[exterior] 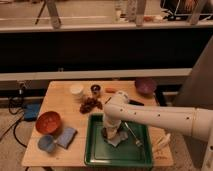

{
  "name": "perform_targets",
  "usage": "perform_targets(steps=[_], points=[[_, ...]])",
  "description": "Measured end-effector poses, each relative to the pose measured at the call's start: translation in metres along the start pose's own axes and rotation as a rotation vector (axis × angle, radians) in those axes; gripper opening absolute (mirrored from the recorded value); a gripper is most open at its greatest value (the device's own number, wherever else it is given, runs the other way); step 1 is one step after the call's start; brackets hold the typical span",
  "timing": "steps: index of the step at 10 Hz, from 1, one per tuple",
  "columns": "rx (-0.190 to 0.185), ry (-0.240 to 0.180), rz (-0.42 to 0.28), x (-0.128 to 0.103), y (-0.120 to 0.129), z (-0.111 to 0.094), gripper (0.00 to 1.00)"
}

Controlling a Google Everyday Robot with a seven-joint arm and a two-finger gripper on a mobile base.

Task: Wipe tray with eraser

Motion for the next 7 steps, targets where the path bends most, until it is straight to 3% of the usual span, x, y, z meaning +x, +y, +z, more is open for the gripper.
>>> perform_targets(steps=[3,5,7], points=[[-0.004,-0.018,-0.090,-0.040,-0.012,0.007,0.00],[-0.020,-0.034,-0.167,-0.067,-0.003,0.011,0.00],[-0.036,-0.040,-0.209,-0.076,0.012,0.011,0.00]])
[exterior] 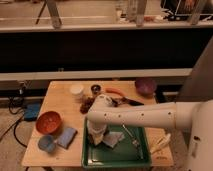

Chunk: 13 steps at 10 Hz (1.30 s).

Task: Wipe tray with eraser

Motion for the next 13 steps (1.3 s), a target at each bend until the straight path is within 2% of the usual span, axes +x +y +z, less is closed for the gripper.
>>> perform_targets(steps=[3,7,10,13], points=[[-0.037,0.022,0.001,0.007,0.028,-0.001,0.00],[-0.085,0.025,0.012,0.015,0.061,0.008,0.00],[-0.090,0.038,0.071,0.044,0.085,0.006,0.00],[-0.067,0.055,0.155,0.080,0.100,-0.001,0.00]])
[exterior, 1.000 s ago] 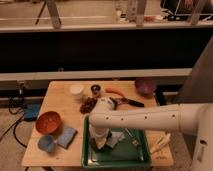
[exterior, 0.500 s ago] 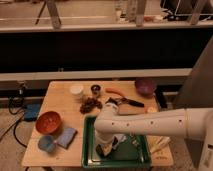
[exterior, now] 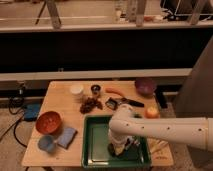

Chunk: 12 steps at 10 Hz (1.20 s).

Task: Wipe tray with eraser

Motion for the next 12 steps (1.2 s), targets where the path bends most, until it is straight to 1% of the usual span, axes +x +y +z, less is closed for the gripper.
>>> perform_targets(steps=[3,4,5,6,7,9,11,12], points=[[0.019,0.010,0.071,0.029,0.000,-0.002,0.00],[0.034,0.015,0.085,0.034,-0.003,-0.006,0.00],[0.059,0.010,0.097,0.035,-0.012,-0.016,0.00],[0.069,0.004,0.093,0.032,-0.017,-0.021,0.00],[0.082,-0.001,0.076,0.025,-0.028,-0.024,0.00],[0.099,-0.006,0.042,0.001,-0.054,-0.023,0.00],[0.105,-0.009,0.005,-0.020,-0.081,-0.020,0.00],[0.104,-0.007,-0.012,-0.026,-0.091,-0.017,0.00]])
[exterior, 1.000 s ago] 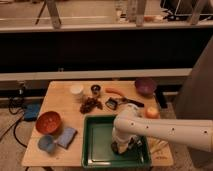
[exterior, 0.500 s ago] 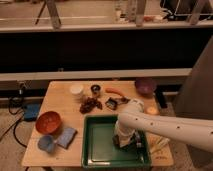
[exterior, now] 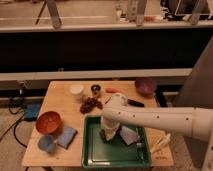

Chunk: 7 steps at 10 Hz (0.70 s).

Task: Wipe tray with eraser

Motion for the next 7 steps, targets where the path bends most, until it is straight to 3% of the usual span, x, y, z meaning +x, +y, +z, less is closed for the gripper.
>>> perform_targets(steps=[4,7], points=[[-0.005,-0.028,-0.109,-0.035,-0.018,0.005,0.00],[-0.025,-0.058,-0.160,-0.049,0.002,0.001,0.00]])
